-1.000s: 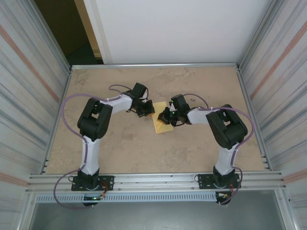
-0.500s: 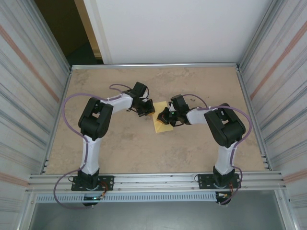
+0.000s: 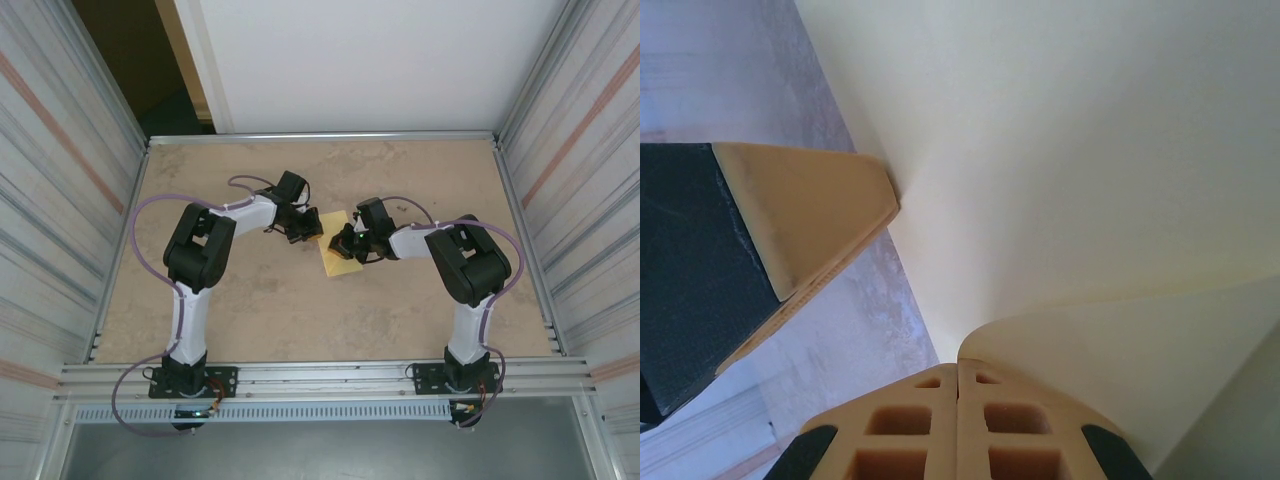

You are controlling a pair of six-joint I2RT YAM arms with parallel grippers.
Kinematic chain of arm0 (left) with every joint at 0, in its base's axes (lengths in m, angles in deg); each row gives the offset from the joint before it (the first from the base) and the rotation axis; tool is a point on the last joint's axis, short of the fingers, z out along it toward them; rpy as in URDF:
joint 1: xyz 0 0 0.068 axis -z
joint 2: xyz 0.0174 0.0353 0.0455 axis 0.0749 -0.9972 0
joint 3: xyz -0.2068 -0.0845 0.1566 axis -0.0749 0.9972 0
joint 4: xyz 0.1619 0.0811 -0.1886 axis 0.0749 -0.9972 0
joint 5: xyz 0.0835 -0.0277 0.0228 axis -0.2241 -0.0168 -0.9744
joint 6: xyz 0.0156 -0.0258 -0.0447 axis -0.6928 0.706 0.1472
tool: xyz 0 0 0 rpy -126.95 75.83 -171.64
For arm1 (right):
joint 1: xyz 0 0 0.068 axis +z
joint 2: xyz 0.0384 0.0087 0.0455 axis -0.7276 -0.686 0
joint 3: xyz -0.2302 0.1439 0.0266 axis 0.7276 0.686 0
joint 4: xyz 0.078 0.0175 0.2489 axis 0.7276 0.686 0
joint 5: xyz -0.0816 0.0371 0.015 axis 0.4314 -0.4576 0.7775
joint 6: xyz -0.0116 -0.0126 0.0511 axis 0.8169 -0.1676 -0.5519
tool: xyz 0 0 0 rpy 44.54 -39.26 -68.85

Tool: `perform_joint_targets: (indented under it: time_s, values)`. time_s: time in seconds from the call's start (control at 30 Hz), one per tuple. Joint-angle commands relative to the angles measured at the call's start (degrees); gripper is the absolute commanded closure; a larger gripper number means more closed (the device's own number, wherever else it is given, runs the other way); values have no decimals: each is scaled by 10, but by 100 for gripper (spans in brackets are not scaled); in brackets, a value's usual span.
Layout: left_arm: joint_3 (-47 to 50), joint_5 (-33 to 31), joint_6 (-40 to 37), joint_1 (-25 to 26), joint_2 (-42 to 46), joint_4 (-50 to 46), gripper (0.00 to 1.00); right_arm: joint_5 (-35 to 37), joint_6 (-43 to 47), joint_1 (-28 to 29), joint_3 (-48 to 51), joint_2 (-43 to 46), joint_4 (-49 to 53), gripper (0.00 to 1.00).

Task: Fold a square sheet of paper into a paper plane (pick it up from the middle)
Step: Fold the triangle a second time at the center of the table.

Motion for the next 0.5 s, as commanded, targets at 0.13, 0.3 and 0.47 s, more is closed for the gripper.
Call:
perform_joint_targets:
  time_s: [0.13, 0.3, 0.47]
  values:
    - [-1, -3, -11, -1, -21, -28, 93, -3, -9, -3, -11, -16, -15, 100]
    - [-1, -3, -11, -1, -23, -27, 93, -7, -10, -2, -11, -18, -21, 100]
    - [0, -2, -10, -2, -24, -28, 93, -7, -11, -3, -9, -18, -28, 100]
